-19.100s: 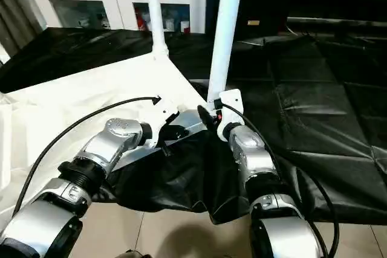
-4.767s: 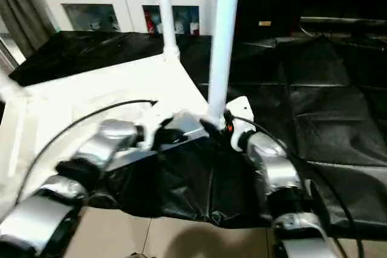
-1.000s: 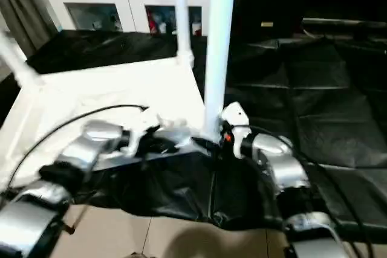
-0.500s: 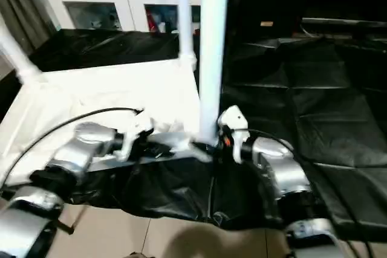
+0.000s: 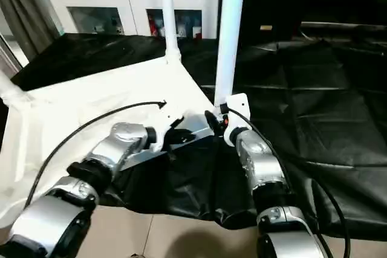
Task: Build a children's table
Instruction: Rotate leg to tighten
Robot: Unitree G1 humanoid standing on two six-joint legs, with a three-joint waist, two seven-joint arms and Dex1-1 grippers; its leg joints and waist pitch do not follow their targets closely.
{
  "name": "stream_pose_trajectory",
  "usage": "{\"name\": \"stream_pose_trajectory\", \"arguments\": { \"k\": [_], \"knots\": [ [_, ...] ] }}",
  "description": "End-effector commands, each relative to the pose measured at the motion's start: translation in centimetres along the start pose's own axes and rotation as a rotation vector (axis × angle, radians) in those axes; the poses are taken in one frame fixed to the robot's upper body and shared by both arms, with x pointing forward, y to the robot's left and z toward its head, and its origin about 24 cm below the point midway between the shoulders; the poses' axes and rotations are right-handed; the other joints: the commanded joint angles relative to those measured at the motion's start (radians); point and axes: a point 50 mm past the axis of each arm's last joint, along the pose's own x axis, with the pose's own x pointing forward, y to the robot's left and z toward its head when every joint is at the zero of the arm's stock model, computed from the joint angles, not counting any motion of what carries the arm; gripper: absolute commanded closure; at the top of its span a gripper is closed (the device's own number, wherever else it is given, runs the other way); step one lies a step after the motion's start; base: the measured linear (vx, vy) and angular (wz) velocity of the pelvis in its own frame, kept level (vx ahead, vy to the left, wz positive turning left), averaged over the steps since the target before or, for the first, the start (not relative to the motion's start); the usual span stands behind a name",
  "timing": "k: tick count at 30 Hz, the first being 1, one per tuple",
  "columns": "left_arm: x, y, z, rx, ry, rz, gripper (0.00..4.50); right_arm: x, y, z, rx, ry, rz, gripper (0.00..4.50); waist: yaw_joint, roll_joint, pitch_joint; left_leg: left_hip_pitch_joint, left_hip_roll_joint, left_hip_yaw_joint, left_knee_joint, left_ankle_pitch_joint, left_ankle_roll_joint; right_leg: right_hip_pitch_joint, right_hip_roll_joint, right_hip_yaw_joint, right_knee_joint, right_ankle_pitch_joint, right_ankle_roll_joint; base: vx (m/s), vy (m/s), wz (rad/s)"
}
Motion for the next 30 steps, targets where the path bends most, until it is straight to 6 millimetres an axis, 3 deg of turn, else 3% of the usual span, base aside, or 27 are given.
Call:
{"name": "stream_pose_trajectory", "arguments": {
  "k": [1, 2, 3, 10, 13, 17, 22, 25, 28, 30],
  "knots": [
    [0.8, -0.4, 2.6, 0.001, -0.129, 0.026, 4.5, 0.4, 3.8, -2.8, 0.072, 0.101, 0.171, 0.99, -0.008, -0.02, -0.055, 0.018, 0.037, -0.026, -0.08, -0.266, 0.035, 0.035, -0.057, 0.033, -0.083, -0.28, -0.184, 0.0, 0.0, 0.0],
    [0.7, -0.4, 2.3, 0.006, -0.125, 0.012, 4.5, 0.3, 3.8, -2.5, 0.059, 0.09, 0.194, 0.99, -0.008, -0.02, -0.054, 0.02, 0.038, -0.026, -0.08, -0.273, 0.037, 0.033, -0.057, 0.033, -0.084, -0.288, -0.184, 0.0, 0.0, 0.0],
    [0.6, -0.4, 2.2, 0.01, -0.122, 0.0, 4.5, 0.2, 3.7, -2.3, 0.052, 0.086, 0.211, 0.64, -0.008, -0.02, -0.054, 0.02, 0.037, -0.025, -0.079, -0.275, 0.038, 0.033, -0.058, 0.033, -0.084, -0.291, -0.185, 0.0, 0.0, 0.0],
    [-1.6, -0.6, 0.3, 0.057, -0.092, -0.216, 4.5, -1.8, 1.7, -0.8, -0.096, 0.036, 0.456, 0.64, 0.0, -0.024, -0.059, 0.008, 0.04, -0.022, -0.071, -0.202, 0.081, 0.043, -0.059, 0.031, -0.072, -0.21, -0.21, 0.0, 0.0, 0.0],
    [-2.7, -0.5, -0.4, 0.074, -0.065, -0.281, 4.5, -2.8, 0.8, -0.2, -0.143, 0.029, 0.537, 0.64, 0.005, -0.022, -0.063, 0.008, 0.043, -0.02, -0.065, -0.154, 0.106, 0.04, -0.056, 0.03, -0.063, -0.139, -0.235, 0.0, 0.0, 0.0],
    [-4.2, -0.1, -1.1, 0.08, -0.037, -0.346, 4.5, -4.1, -0.3, 0.4, -0.186, 0.045, 0.637, 0.64, 0.009, -0.02, -0.064, 0.01, 0.047, -0.02, -0.064, -0.154, 0.115, 0.038, -0.054, 0.03, -0.057, -0.109, -0.256, 0.0, 0.0, 0.0],
    [-5.2, 0.0, -1.4, 0.08, -0.027, -0.381, 4.5, -4.7, -0.7, 0.7, -0.199, 0.057, 0.7, 0.64, 0.008, -0.02, -0.062, 0.015, 0.049, -0.019, -0.066, -0.186, 0.1, 0.034, -0.054, 0.031, -0.057, -0.123, -0.266, 0.0, 0.0, 0.0],
    [-6.0, 0.2, -1.6, 0.08, -0.018, -0.39, 4.5, -4.9, -0.6, 0.7, -0.205, 0.072, 0.745, 1.0, 0.008, -0.027, -0.06, 0.011, 0.047, -0.018, -0.065, -0.187, 0.098, 0.036, -0.057, 0.032, -0.058, -0.144, -0.259, 0.0, 0.0, 0.0],
    [-6.2, 0.3, -1.7, 0.074, -0.02, -0.38, 4.5, -4.9, -0.2, 0.4, -0.196, 0.077, 0.763, 1.15, 0.007, -0.026, -0.06, 0.012, 0.047, -0.018, -0.066, -0.179, 0.094, 0.034, -0.056, 0.032, -0.06, -0.158, -0.253, 0.0, 0.0, 0.0],
    [-6.1, 0.4, -1.7, 0.074, -0.025, -0.365, 4.5, -4.9, 0.1, 0.2, -0.189, 0.081, 0.768, 1.49, 0.007, -0.025, -0.06, 0.011, 0.047, -0.018, -0.066, -0.174, 0.092, 0.034, -0.055, 0.032, -0.06, -0.157, -0.251, 0.0, 0.0, 0.0]
  ]
}}
